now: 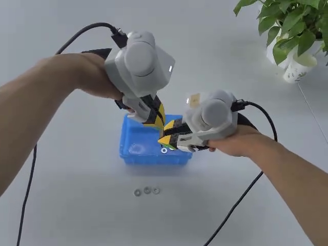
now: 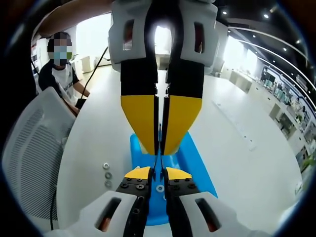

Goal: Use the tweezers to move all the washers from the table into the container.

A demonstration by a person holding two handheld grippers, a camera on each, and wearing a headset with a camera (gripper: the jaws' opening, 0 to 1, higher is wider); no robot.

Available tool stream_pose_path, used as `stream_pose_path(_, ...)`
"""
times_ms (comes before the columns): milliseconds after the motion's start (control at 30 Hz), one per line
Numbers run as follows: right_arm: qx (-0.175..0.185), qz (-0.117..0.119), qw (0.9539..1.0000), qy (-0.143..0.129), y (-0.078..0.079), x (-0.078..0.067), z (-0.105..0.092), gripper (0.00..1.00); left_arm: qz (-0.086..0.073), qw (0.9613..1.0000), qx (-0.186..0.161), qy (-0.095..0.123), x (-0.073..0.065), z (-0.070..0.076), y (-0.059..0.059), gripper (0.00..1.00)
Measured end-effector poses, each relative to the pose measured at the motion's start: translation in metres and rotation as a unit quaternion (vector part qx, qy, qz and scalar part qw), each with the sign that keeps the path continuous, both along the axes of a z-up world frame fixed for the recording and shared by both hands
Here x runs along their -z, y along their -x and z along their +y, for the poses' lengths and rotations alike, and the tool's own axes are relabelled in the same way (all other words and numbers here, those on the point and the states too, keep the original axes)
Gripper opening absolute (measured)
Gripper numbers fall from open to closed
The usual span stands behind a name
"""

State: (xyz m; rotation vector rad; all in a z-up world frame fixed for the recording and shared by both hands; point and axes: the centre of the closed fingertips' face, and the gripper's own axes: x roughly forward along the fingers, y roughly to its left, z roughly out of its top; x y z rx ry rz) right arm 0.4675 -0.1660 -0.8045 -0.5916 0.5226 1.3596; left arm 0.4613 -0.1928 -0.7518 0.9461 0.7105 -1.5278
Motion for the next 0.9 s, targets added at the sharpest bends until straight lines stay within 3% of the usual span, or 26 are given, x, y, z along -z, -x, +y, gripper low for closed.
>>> stream_pose_path(467, -0.005, -0.012, 0.9999, -0.005, 0.020, -0.016, 0.003, 0.11, 0.000, 1.0000, -0.006, 0.000, -0.015, 0.004, 0.019, 0.05)
stream_pose_path(900, -0.010, -0.002, 0.9999, 0.001, 0.047, -0.009, 0.000, 0.11, 0.010, 0.9999, -0.006, -0.007, -0.008, 0.004, 0.045, 0.05)
